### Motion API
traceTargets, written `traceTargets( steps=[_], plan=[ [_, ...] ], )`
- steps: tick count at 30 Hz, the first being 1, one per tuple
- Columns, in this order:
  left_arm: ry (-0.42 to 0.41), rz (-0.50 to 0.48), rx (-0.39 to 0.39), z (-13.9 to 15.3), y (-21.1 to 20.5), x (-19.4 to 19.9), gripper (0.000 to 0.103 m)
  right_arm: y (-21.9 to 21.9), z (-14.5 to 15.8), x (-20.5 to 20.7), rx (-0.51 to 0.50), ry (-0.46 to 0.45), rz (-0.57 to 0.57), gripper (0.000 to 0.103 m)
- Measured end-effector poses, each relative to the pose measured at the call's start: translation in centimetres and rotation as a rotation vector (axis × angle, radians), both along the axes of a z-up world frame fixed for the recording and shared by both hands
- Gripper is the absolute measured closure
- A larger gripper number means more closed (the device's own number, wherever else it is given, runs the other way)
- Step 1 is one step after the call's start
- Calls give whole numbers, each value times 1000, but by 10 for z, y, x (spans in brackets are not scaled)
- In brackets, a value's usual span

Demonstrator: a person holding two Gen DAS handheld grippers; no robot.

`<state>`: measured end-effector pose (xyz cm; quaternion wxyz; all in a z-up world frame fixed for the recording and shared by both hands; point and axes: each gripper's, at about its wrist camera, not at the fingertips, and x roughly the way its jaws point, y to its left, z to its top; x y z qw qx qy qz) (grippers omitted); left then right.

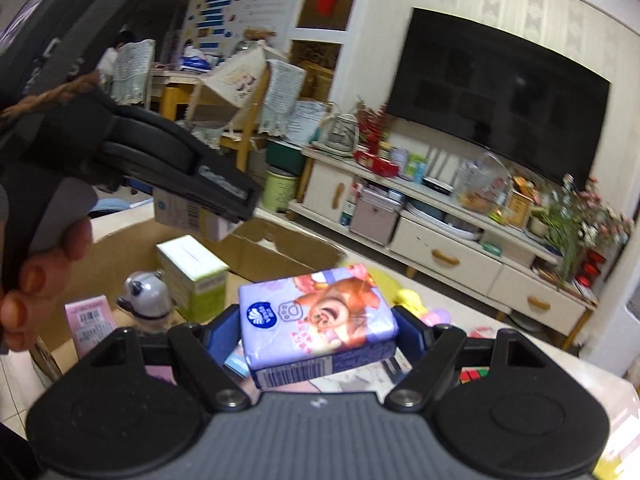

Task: Organize rigid objects
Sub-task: 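Lift the vitamin box with the left gripper while the right carries the tissue pack to the cardboard box, then open the left gripper over the cardboard box while the right gripper drops the tissue pack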

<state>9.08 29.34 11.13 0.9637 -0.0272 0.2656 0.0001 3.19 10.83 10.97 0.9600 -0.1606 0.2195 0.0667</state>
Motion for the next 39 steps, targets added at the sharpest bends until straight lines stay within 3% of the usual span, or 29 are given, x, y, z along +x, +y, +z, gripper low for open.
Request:
traceTargets(
  steps=[27,32,39],
  plan=[
    [70,79,-24,-1,-5,7,23,28,-28,67,-55,94,123,23],
    [74,90,-30,2,-3,6,6,31,-31,62,-74,79,114,10],
    [70,97,-39,5,-4,3,0,23,-26,43,-38,36,57,7]
  ],
)
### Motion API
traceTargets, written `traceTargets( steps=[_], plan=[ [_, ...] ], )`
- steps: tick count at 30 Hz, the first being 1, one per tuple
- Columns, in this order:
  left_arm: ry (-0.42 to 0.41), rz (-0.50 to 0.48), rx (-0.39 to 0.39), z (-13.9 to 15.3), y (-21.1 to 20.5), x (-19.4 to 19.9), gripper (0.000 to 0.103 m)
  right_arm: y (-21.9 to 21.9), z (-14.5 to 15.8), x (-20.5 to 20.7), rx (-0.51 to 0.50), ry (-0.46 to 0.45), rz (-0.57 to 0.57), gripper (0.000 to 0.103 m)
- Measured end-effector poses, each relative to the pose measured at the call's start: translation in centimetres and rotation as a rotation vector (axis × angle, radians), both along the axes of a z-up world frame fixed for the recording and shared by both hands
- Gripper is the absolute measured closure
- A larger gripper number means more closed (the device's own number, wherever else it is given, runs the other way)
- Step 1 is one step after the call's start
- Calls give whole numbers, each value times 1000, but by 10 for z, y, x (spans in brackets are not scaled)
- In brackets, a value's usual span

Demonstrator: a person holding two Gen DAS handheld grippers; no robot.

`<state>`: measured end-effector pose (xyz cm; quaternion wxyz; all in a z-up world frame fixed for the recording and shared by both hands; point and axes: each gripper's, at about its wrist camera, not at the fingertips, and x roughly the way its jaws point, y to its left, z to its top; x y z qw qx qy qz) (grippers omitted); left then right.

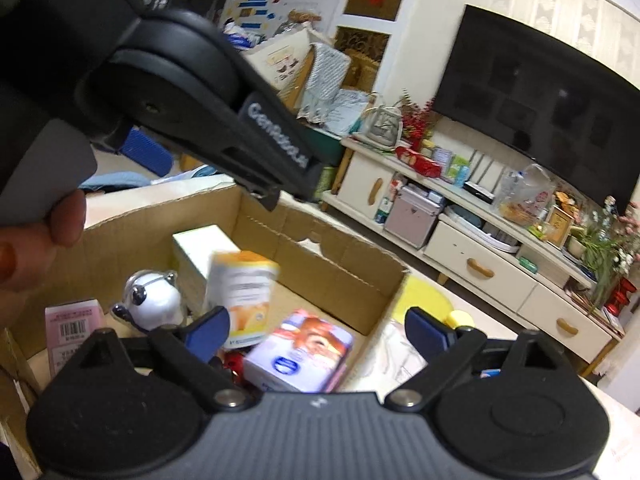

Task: Organize rigid objects
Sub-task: 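Open the left gripper over the cardboard box while the right gripper drops the tissue pack, then withdraw both grippers from the cardboard box toward the table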

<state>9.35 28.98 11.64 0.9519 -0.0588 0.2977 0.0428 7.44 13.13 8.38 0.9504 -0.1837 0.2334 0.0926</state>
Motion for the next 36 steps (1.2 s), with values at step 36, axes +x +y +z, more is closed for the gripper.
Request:
traceTargets(
  steps=[36],
  plan=[
    [5,-79,42,-6,-13,1,0,-74,-10,-49,178,-87,-219,5]
  ],
)
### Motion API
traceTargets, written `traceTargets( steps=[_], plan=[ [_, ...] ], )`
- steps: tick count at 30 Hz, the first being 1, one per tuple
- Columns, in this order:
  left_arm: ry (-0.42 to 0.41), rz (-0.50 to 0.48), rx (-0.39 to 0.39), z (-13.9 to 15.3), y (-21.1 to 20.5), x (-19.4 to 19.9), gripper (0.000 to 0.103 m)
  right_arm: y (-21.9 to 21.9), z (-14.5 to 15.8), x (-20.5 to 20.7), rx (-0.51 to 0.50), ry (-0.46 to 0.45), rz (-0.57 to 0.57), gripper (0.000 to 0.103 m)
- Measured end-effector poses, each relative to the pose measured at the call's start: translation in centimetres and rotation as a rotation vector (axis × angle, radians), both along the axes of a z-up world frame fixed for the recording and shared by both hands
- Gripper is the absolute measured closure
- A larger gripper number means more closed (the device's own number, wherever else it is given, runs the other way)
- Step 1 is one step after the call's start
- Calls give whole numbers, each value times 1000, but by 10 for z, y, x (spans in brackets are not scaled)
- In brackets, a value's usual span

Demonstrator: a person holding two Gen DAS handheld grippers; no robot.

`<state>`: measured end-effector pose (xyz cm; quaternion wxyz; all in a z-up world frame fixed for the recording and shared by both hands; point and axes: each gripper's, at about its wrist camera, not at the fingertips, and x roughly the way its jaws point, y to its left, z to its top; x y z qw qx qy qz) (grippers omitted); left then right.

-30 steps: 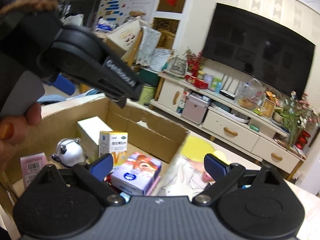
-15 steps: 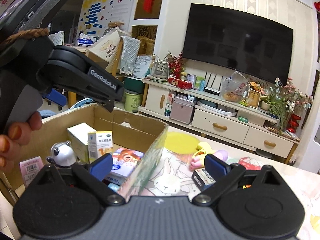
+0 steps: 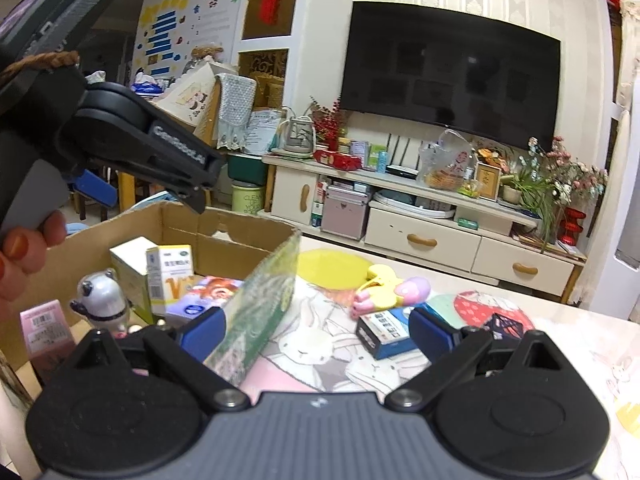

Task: Organize rigid objects
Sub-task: 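Withdraw both grippers from the cardboard box toward the table, then move the right gripper toward the black star-patterned cube while the left approaches the Rubik's cube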

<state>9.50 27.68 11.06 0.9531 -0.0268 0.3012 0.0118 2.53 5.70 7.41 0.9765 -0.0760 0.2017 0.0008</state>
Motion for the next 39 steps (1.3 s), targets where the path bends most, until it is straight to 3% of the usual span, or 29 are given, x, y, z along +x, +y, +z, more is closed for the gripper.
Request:
traceTargets(
  steps=[23,39],
  plan=[
    [-25,-130,70,-7,-24,-7,0,-80,-20,-4,63,20,-180,5],
    [-69,-367,64,-21,-57,-26,0,-163,-34,0,154,44,-325,5]
  ],
)
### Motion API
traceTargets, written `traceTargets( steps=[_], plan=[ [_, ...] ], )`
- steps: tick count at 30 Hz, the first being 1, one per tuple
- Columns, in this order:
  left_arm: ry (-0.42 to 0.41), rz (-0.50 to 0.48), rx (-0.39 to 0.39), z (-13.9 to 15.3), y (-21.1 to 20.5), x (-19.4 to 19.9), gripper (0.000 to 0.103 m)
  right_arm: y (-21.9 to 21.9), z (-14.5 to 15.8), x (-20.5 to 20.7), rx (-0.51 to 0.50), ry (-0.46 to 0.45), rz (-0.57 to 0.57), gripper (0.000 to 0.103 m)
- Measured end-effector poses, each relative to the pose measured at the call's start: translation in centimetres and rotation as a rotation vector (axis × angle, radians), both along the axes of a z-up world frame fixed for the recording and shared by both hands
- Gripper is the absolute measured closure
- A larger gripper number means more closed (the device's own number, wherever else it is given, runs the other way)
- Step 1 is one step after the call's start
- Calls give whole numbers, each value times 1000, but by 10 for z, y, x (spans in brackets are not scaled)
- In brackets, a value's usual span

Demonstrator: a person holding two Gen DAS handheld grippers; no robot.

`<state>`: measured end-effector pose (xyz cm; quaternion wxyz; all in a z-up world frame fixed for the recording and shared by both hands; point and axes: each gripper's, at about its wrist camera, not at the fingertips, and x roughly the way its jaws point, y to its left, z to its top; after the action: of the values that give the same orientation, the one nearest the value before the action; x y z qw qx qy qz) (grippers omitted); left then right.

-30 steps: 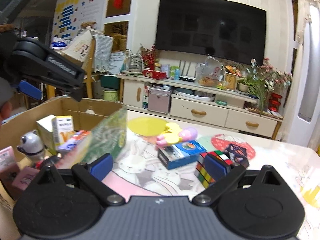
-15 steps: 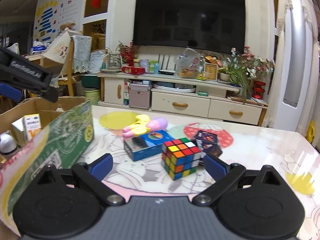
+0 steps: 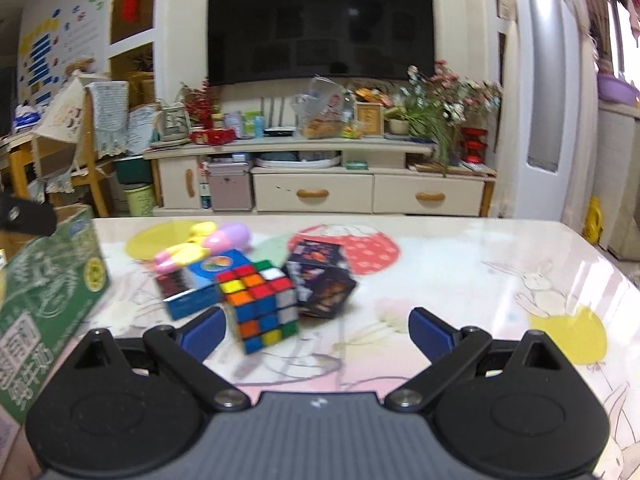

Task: Organize rigid objects
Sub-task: 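Move the right gripper toward the black star-patterned cube while the left approaches the Rubik's cube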

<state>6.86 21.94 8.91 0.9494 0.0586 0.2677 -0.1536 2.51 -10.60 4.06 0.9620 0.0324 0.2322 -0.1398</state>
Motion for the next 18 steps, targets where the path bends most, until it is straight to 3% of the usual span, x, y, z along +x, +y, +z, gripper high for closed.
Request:
traceTargets(
  steps=[9,18],
  plan=[
    [27,-117,51,-28,-36,1,0,-58,-12,14,160,16,-66,5],
    [31,-182,121,-65,-74,12,0,-89,-15,29,278,-2,-26,4]
  ],
)
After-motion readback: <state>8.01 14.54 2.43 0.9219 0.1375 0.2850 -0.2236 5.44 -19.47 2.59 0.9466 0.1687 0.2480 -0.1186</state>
